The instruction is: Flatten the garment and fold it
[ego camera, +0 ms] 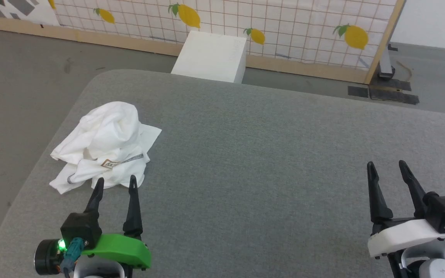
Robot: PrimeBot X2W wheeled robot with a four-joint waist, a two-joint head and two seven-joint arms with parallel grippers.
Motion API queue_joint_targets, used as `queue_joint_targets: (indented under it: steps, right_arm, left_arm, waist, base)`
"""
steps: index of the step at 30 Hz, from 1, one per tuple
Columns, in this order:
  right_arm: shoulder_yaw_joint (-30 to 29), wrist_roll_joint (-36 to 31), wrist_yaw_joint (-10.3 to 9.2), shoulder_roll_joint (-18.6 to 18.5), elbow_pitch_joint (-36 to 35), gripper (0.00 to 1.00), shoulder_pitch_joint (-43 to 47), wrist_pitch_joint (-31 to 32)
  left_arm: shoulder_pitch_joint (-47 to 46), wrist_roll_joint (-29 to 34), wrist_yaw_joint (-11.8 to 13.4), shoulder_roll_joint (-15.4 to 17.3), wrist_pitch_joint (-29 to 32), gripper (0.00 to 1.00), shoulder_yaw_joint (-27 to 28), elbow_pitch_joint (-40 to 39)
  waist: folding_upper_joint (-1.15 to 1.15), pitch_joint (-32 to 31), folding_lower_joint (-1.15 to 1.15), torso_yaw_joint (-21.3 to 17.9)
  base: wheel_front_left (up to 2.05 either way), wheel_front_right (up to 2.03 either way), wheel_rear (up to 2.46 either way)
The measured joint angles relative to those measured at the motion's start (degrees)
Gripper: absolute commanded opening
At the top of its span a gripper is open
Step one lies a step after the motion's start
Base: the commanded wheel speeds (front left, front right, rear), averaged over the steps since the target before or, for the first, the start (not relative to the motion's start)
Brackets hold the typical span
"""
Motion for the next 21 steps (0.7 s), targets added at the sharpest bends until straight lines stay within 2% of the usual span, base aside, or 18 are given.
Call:
queue_joint_targets:
  steps: [21]
  right_arm:
    - [-0.1,1.9,0.0,0.0,2.1,1.0,0.4,-2.4]
  left_arm:
    - [1.9,-2.4,0.0,0.0,-2.4,1.0,0.2,-0.2]
  waist:
    - [0.0,-1.3,0.0,6.6]
  base:
    - [0.0,0.0,0.0]
